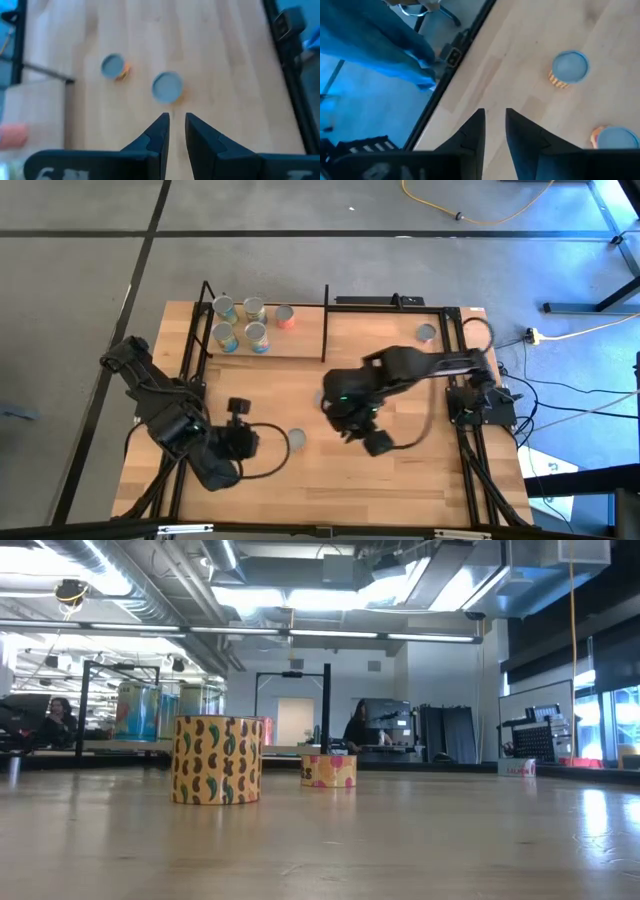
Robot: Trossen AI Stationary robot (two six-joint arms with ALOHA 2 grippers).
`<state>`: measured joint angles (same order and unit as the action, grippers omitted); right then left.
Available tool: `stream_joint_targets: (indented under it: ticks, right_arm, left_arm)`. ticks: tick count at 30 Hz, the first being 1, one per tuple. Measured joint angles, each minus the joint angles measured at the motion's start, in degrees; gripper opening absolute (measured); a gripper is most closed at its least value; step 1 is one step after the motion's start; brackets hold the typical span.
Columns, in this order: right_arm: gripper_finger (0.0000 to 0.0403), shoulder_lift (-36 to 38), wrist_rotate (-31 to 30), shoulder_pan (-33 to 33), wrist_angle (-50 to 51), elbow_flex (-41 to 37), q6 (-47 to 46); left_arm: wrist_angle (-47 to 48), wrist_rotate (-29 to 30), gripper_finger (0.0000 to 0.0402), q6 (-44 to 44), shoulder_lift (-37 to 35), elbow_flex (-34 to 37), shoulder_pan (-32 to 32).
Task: Pick and place cans onto a shelf
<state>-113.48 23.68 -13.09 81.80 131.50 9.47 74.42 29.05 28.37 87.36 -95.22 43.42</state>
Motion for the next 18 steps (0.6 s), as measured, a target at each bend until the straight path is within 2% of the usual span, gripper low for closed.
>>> stream_joint_targets:
  ticks: [5,10,14,18]
  right_arm:
    - [0.0078,6.3,-0.1,-2.7,0.2,-0.1,0.0]
    - [0.0078,12.4,-2.0,-4.9,1.2,0.0,-0.2]
    - [0.0078,16.7,-4.6,-6.5,3.1,0.0,-0.3]
    - [0.0078,19.9,-7.4,-7.8,3.8,0.0,-2.2]
  left_arm:
    - [-16.7,0.0,0.0055,-6.2,0.8,7.7,-1.2]
    - [-30.7,0.7,0.0055,-8.5,3.5,16.1,-3.0]
    - [-37.4,0.1,0.0055,-8.6,7.0,21.5,-5.1]
    - [-39.6,-1.6,0.0055,-8.6,10.8,24.2,-7.3]
